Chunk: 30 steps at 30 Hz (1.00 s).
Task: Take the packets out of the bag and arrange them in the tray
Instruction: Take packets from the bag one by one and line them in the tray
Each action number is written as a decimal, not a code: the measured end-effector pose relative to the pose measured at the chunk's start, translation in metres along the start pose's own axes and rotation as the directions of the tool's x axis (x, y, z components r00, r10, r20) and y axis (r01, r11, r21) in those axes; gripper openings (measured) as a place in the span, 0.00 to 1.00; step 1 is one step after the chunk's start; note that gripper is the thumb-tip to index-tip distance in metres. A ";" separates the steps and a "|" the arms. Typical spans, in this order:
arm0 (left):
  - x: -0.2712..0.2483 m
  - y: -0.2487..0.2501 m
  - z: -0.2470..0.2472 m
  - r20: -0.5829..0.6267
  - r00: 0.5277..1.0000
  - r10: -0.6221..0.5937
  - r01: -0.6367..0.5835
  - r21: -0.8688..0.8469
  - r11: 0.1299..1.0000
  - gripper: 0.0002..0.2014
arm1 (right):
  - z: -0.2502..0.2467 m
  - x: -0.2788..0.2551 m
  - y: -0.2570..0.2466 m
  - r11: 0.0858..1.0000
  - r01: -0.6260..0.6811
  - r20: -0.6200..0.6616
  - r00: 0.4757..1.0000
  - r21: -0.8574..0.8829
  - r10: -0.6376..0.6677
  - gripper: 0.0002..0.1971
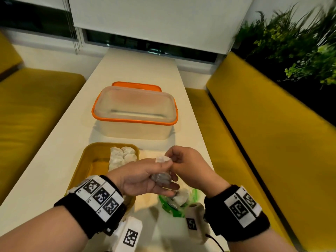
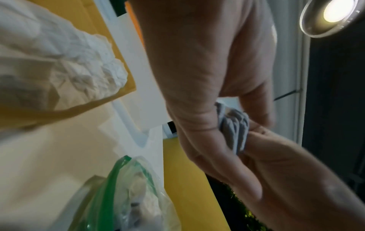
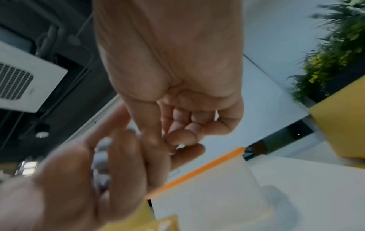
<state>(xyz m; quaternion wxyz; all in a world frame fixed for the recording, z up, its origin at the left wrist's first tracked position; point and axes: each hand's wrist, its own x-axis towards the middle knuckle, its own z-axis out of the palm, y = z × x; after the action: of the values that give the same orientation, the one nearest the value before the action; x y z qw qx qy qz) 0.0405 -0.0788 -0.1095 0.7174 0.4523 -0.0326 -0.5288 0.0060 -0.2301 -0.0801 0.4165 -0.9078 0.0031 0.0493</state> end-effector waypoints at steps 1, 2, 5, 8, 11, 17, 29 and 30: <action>-0.001 -0.001 -0.001 -0.028 1.000 0.013 -0.013 0.003 1.000 0.14 | 0.003 0.000 0.004 0.999 0.016 -0.065 0.998 -0.049 -0.019 0.08; -0.002 -0.001 -0.003 -0.088 0.996 0.034 -0.034 0.003 0.999 0.12 | 0.004 -0.002 0.011 0.991 0.031 -0.120 0.992 -0.132 -0.047 0.10; -0.004 0.001 -0.015 -0.248 0.964 0.094 -0.100 -0.011 0.995 0.15 | -0.002 -0.018 0.034 0.913 0.033 0.008 0.999 -0.408 -0.032 0.12; -0.007 0.003 -0.024 -0.304 0.946 0.115 -0.131 -0.032 0.991 0.13 | 0.006 -0.034 0.056 0.706 0.123 0.251 0.964 -0.698 0.081 0.14; -0.008 0.003 -0.021 -0.313 0.941 0.130 -0.140 -0.007 0.990 0.11 | 0.018 -0.040 0.067 0.680 0.130 0.229 0.972 -0.722 0.057 0.13; -0.003 0.005 -0.016 -0.316 0.935 0.158 -0.147 0.059 0.987 0.10 | 0.002 -0.043 0.066 0.960 -0.122 -0.084 0.991 -0.253 0.104 0.04; 0.007 -0.004 -0.011 -0.121 0.992 0.020 0.011 0.248 0.969 0.29 | -0.013 -0.022 0.014 0.951 -0.071 0.171 0.985 0.300 0.020 0.05; 0.004 -0.004 -0.011 -0.022 0.999 -0.023 0.028 0.250 0.968 0.30 | -0.011 -0.018 0.007 0.962 -0.040 0.157 0.988 0.271 -0.003 0.05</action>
<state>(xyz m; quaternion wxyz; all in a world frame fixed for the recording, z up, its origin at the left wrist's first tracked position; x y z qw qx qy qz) 0.0456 -0.0754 -0.1209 0.6481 0.5446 -0.0863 -0.5253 -0.0113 -0.2440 -0.0764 0.5360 -0.8351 -0.0143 0.1232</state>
